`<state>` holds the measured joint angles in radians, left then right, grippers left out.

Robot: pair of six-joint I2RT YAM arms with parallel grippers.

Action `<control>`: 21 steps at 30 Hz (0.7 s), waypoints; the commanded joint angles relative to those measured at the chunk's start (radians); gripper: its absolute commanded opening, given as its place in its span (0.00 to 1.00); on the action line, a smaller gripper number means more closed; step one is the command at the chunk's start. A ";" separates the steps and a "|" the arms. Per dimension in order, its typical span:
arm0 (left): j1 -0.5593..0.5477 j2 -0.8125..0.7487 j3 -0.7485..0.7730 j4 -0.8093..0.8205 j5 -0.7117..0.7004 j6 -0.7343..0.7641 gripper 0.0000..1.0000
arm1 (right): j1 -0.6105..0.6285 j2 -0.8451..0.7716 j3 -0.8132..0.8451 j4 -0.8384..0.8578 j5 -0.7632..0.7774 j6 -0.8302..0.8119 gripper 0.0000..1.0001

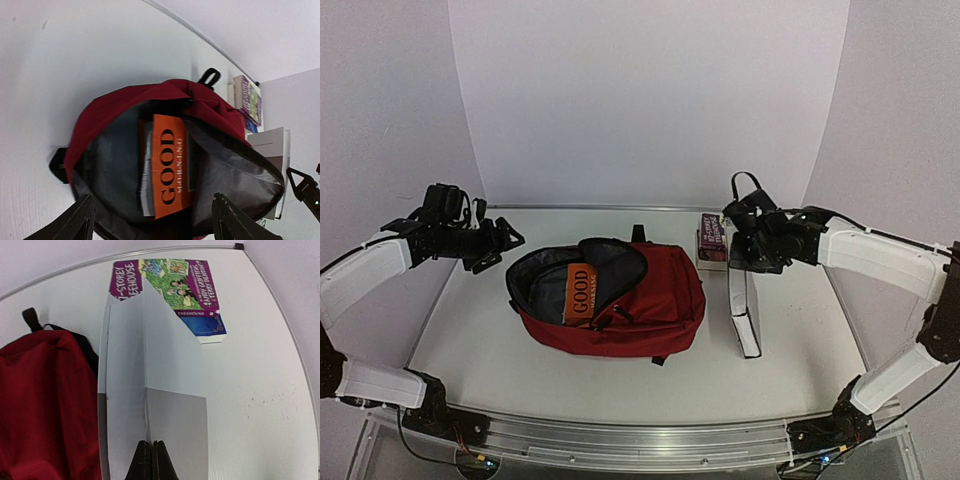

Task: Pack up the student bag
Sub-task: Adjust the book at the center of the board.

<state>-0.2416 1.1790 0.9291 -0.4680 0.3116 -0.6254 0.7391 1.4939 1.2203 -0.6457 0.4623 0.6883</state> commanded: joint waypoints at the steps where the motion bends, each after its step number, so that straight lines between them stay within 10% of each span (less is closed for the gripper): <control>1: -0.087 0.003 0.074 0.094 0.103 0.006 0.80 | -0.003 -0.066 0.063 0.041 -0.122 -0.051 0.00; 21: -0.179 0.070 0.049 0.132 0.070 -0.072 0.80 | -0.203 -0.070 -0.220 0.354 -0.490 -0.054 0.00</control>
<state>-0.4183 1.2839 0.9863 -0.3575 0.3901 -0.6836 0.5670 1.4268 1.0549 -0.3145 0.0018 0.6468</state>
